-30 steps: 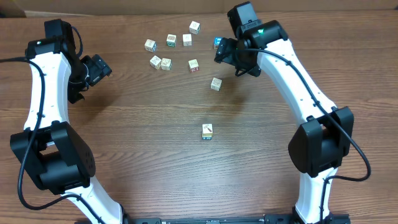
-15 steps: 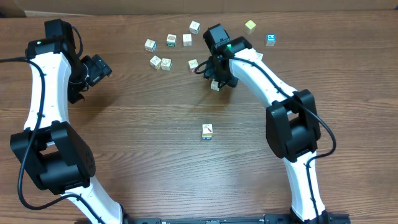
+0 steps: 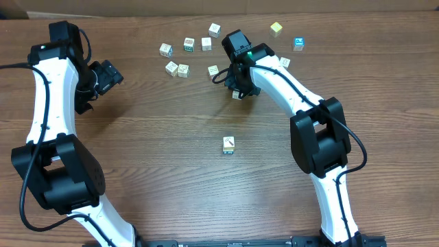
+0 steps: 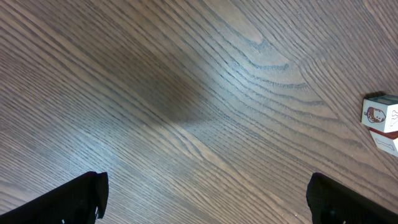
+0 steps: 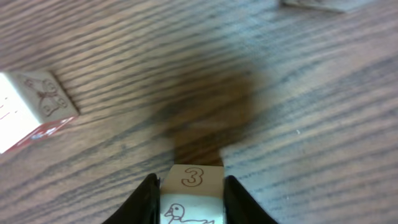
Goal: Form a tower
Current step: 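Lower the right gripper and grasp the duck '3' block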
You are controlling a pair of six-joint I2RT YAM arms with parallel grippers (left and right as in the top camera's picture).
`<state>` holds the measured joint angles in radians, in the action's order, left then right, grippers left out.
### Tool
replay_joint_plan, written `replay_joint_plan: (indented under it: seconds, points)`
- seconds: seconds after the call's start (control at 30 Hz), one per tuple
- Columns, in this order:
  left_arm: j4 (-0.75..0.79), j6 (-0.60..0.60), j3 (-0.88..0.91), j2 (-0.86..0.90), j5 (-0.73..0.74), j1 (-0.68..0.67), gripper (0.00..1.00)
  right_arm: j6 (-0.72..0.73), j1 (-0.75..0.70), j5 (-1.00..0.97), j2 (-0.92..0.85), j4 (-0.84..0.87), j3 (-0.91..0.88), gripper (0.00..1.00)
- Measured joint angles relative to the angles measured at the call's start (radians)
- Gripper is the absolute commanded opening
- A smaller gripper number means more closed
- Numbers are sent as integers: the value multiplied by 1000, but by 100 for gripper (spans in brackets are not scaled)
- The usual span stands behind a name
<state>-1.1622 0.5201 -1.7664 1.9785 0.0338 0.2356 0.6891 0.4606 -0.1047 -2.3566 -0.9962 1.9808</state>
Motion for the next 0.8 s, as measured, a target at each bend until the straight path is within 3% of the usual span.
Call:
replay_joint_plan:
  seconds: [0.27,0.37,0.47,0.57,0.8]
  points:
    - [0,0,0,0,0,0,100,2,0,0,-3,-47,-2,33]
    - [0,0,0,0,0,0,100,3,0,0,-6,-52,-4,43]
    - [0,0,0,0,0,0,100,0,0,0,-7,-53,-5,44]
    - [0,0,0,0,0,0,99,-3,0,0,-7,-56,-5,31]
    - [0,0,0,0,0,0,100,-5,0,0,-8,-99,3,19]
